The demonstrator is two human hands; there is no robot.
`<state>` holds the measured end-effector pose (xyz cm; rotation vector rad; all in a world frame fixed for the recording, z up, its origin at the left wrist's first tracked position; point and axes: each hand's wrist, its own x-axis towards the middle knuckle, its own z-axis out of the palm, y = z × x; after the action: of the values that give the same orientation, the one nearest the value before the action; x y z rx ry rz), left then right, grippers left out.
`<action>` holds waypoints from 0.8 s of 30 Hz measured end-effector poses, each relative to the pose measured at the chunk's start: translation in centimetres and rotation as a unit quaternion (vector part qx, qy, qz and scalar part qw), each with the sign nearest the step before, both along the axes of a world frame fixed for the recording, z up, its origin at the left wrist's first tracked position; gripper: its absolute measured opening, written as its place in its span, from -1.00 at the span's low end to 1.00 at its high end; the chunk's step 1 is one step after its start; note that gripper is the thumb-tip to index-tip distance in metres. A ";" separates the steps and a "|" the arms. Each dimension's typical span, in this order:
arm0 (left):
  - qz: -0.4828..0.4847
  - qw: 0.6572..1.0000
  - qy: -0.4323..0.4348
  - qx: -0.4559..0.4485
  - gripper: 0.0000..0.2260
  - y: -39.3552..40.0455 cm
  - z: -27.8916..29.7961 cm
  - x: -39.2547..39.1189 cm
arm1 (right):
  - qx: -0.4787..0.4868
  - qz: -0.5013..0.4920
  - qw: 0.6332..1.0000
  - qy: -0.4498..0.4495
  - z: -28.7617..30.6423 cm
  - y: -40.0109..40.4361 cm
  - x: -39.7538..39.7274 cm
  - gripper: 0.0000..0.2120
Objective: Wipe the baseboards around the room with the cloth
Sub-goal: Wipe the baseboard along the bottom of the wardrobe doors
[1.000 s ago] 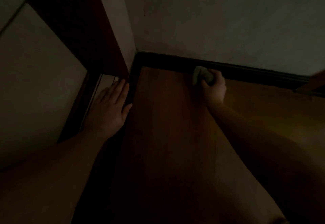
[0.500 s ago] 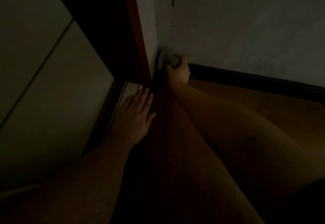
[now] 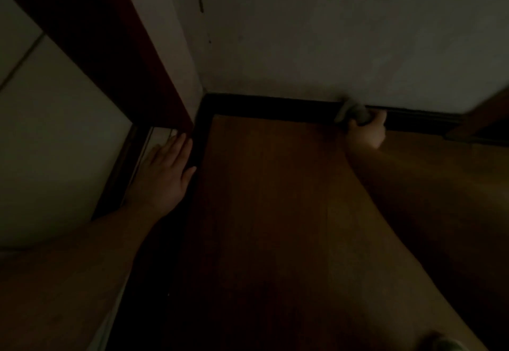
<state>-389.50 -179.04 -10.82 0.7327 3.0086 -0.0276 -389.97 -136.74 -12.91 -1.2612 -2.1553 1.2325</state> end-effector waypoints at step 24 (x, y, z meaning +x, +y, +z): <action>-0.037 0.940 -0.337 -0.047 0.35 20.8 -9.3 7.0 | -0.012 0.224 0.974 0.017 -3.9 -2.3 2.6 -0.55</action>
<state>-382.47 -158.19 -20.09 0.6723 2.3107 0.0649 -387.37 -139.06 -16.85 -0.7735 -2.4891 1.4364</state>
